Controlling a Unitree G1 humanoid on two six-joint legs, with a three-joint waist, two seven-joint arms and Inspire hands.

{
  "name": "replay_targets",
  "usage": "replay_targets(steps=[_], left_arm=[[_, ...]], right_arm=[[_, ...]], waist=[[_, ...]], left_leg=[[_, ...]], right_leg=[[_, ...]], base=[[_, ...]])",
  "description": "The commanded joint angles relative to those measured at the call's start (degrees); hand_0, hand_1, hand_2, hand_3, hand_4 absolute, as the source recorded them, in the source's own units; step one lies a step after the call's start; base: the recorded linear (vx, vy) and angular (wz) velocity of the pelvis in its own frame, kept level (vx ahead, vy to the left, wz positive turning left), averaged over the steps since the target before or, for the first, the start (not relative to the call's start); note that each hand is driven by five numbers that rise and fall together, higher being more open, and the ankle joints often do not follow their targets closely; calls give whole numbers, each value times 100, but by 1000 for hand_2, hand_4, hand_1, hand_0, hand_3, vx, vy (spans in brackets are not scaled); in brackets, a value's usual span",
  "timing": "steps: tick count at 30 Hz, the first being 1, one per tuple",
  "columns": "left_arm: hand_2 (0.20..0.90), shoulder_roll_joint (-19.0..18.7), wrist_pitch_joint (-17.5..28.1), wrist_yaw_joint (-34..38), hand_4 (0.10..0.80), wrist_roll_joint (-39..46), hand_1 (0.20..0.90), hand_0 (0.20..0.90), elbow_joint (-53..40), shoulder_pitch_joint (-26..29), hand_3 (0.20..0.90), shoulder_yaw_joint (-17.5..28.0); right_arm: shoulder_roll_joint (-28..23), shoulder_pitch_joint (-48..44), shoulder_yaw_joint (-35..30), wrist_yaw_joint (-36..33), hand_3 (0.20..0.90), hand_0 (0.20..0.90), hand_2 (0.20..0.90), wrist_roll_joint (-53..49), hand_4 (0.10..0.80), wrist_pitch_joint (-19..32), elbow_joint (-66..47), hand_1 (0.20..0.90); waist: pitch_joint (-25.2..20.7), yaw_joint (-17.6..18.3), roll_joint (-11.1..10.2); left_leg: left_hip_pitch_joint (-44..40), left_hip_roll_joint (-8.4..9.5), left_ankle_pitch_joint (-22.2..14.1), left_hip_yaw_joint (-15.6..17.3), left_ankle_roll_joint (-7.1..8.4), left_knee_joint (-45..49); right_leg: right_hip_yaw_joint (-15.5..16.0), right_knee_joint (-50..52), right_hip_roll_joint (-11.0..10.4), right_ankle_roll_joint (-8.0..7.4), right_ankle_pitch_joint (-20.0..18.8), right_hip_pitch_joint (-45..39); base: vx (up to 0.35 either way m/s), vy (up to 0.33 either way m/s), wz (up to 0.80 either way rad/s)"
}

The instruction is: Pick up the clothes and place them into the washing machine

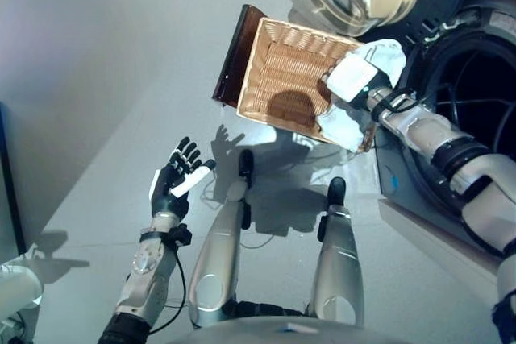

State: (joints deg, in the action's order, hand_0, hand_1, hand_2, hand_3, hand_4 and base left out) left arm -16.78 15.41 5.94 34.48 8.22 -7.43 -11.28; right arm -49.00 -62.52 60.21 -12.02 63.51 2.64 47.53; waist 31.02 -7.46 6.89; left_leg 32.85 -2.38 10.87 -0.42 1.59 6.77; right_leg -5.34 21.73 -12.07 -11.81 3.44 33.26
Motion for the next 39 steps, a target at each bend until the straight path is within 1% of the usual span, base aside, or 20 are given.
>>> replay_targets(steps=[1, 10, 14, 25, 34, 35, 36, 38, 39], left_arm=[[900, -305, 504, 56, 800, -105, 900, 900, -771, -118, 900, 214], [900, -209, 493, 67, 800, -98, 900, 900, -786, -42, 900, 186], [900, -239, 511, 59, 800, -74, 900, 900, -854, -40, 900, 219], [900, -252, 558, 95, 800, 7, 900, 900, -1099, -113, 900, 216], [900, -243, 597, 160, 800, 55, 900, 900, -1193, -69, 900, 238], [900, -242, 598, 161, 800, 55, 900, 900, -1193, -67, 900, 239], [900, -248, 609, 183, 800, 60, 900, 900, -1181, -40, 900, 246], [900, -245, 607, 185, 800, 59, 900, 900, -1186, -39, 900, 254], [900, -244, 613, 186, 800, 59, 900, 900, -1187, -41, 900, 258]], right_arm=[[-432, -604, -70, -52, 900, 900, 900, -351, 800, -80, -78, 900], [-489, -228, -136, 178, 900, 900, 900, -772, 800, 124, -49, 900], [-466, -139, -162, 224, 900, 900, 900, -899, 800, 149, 114, 900], [-450, -358, -130, 162, 900, 900, 900, -1008, 800, 49, 478, 900], [-408, -661, -92, 69, 900, 900, 900, -1001, 800, -82, 611, 900], [-408, -664, -90, 69, 746, 746, 746, -1001, 690, -82, 612, 746], [-394, -738, -94, 26, 442, 442, 442, -996, 473, -128, 632, 442], [-393, -798, -78, -21, 200, 200, 200, -940, 300, -168, 658, 200], [-401, -837, -77, -47, 200, 200, 200, -908, 300, -189, 636, 200]], waist=[[-123, -179, 51], [-122, -163, 65], [-122, -182, 97], [-122, -263, 238], [-122, -287, 258], [-122, -286, 257], [-122, -289, 252], [-122, -292, 242], [-122, -286, 238]], left_leg=[[254, -89, -524, 202, 274, 428], [445, -94, -475, 175, 265, 382], [515, -88, -445, 170, 272, 331], [911, -48, -333, 92, 292, 256], [1184, -23, -272, 74, 302, 226], [1187, -23, -271, 74, 302, 227], [1204, -25, -266, 69, 305, 232], [1214, -26, -268, 74, 305, 234], [1227, -26, -271, 79, 304, 249]], right_leg=[[3, -447, 136, 522, -334, 201], [53, -385, 140, 538, -325, 425], [51, -392, 140, 529, -345, 532], [104, -378, 150, 536, -402, 956], [120, -353, 155, 534, -450, 1228], [120, -351, 155, 534, -449, 1231], [113, -339, 157, 539, -448, 1257], [107, -321, 158, 539, -449, 1266], [108, -308, 155, 540, -448, 1269]], base=[[3, -8, 4], [2, -3, 4], [0, 0, 0], [-5, -1, 2], [-2, -1, 0], [0, 0, 0], [0, 0, 0], [0, 0, 0], [0, 0, 0]])
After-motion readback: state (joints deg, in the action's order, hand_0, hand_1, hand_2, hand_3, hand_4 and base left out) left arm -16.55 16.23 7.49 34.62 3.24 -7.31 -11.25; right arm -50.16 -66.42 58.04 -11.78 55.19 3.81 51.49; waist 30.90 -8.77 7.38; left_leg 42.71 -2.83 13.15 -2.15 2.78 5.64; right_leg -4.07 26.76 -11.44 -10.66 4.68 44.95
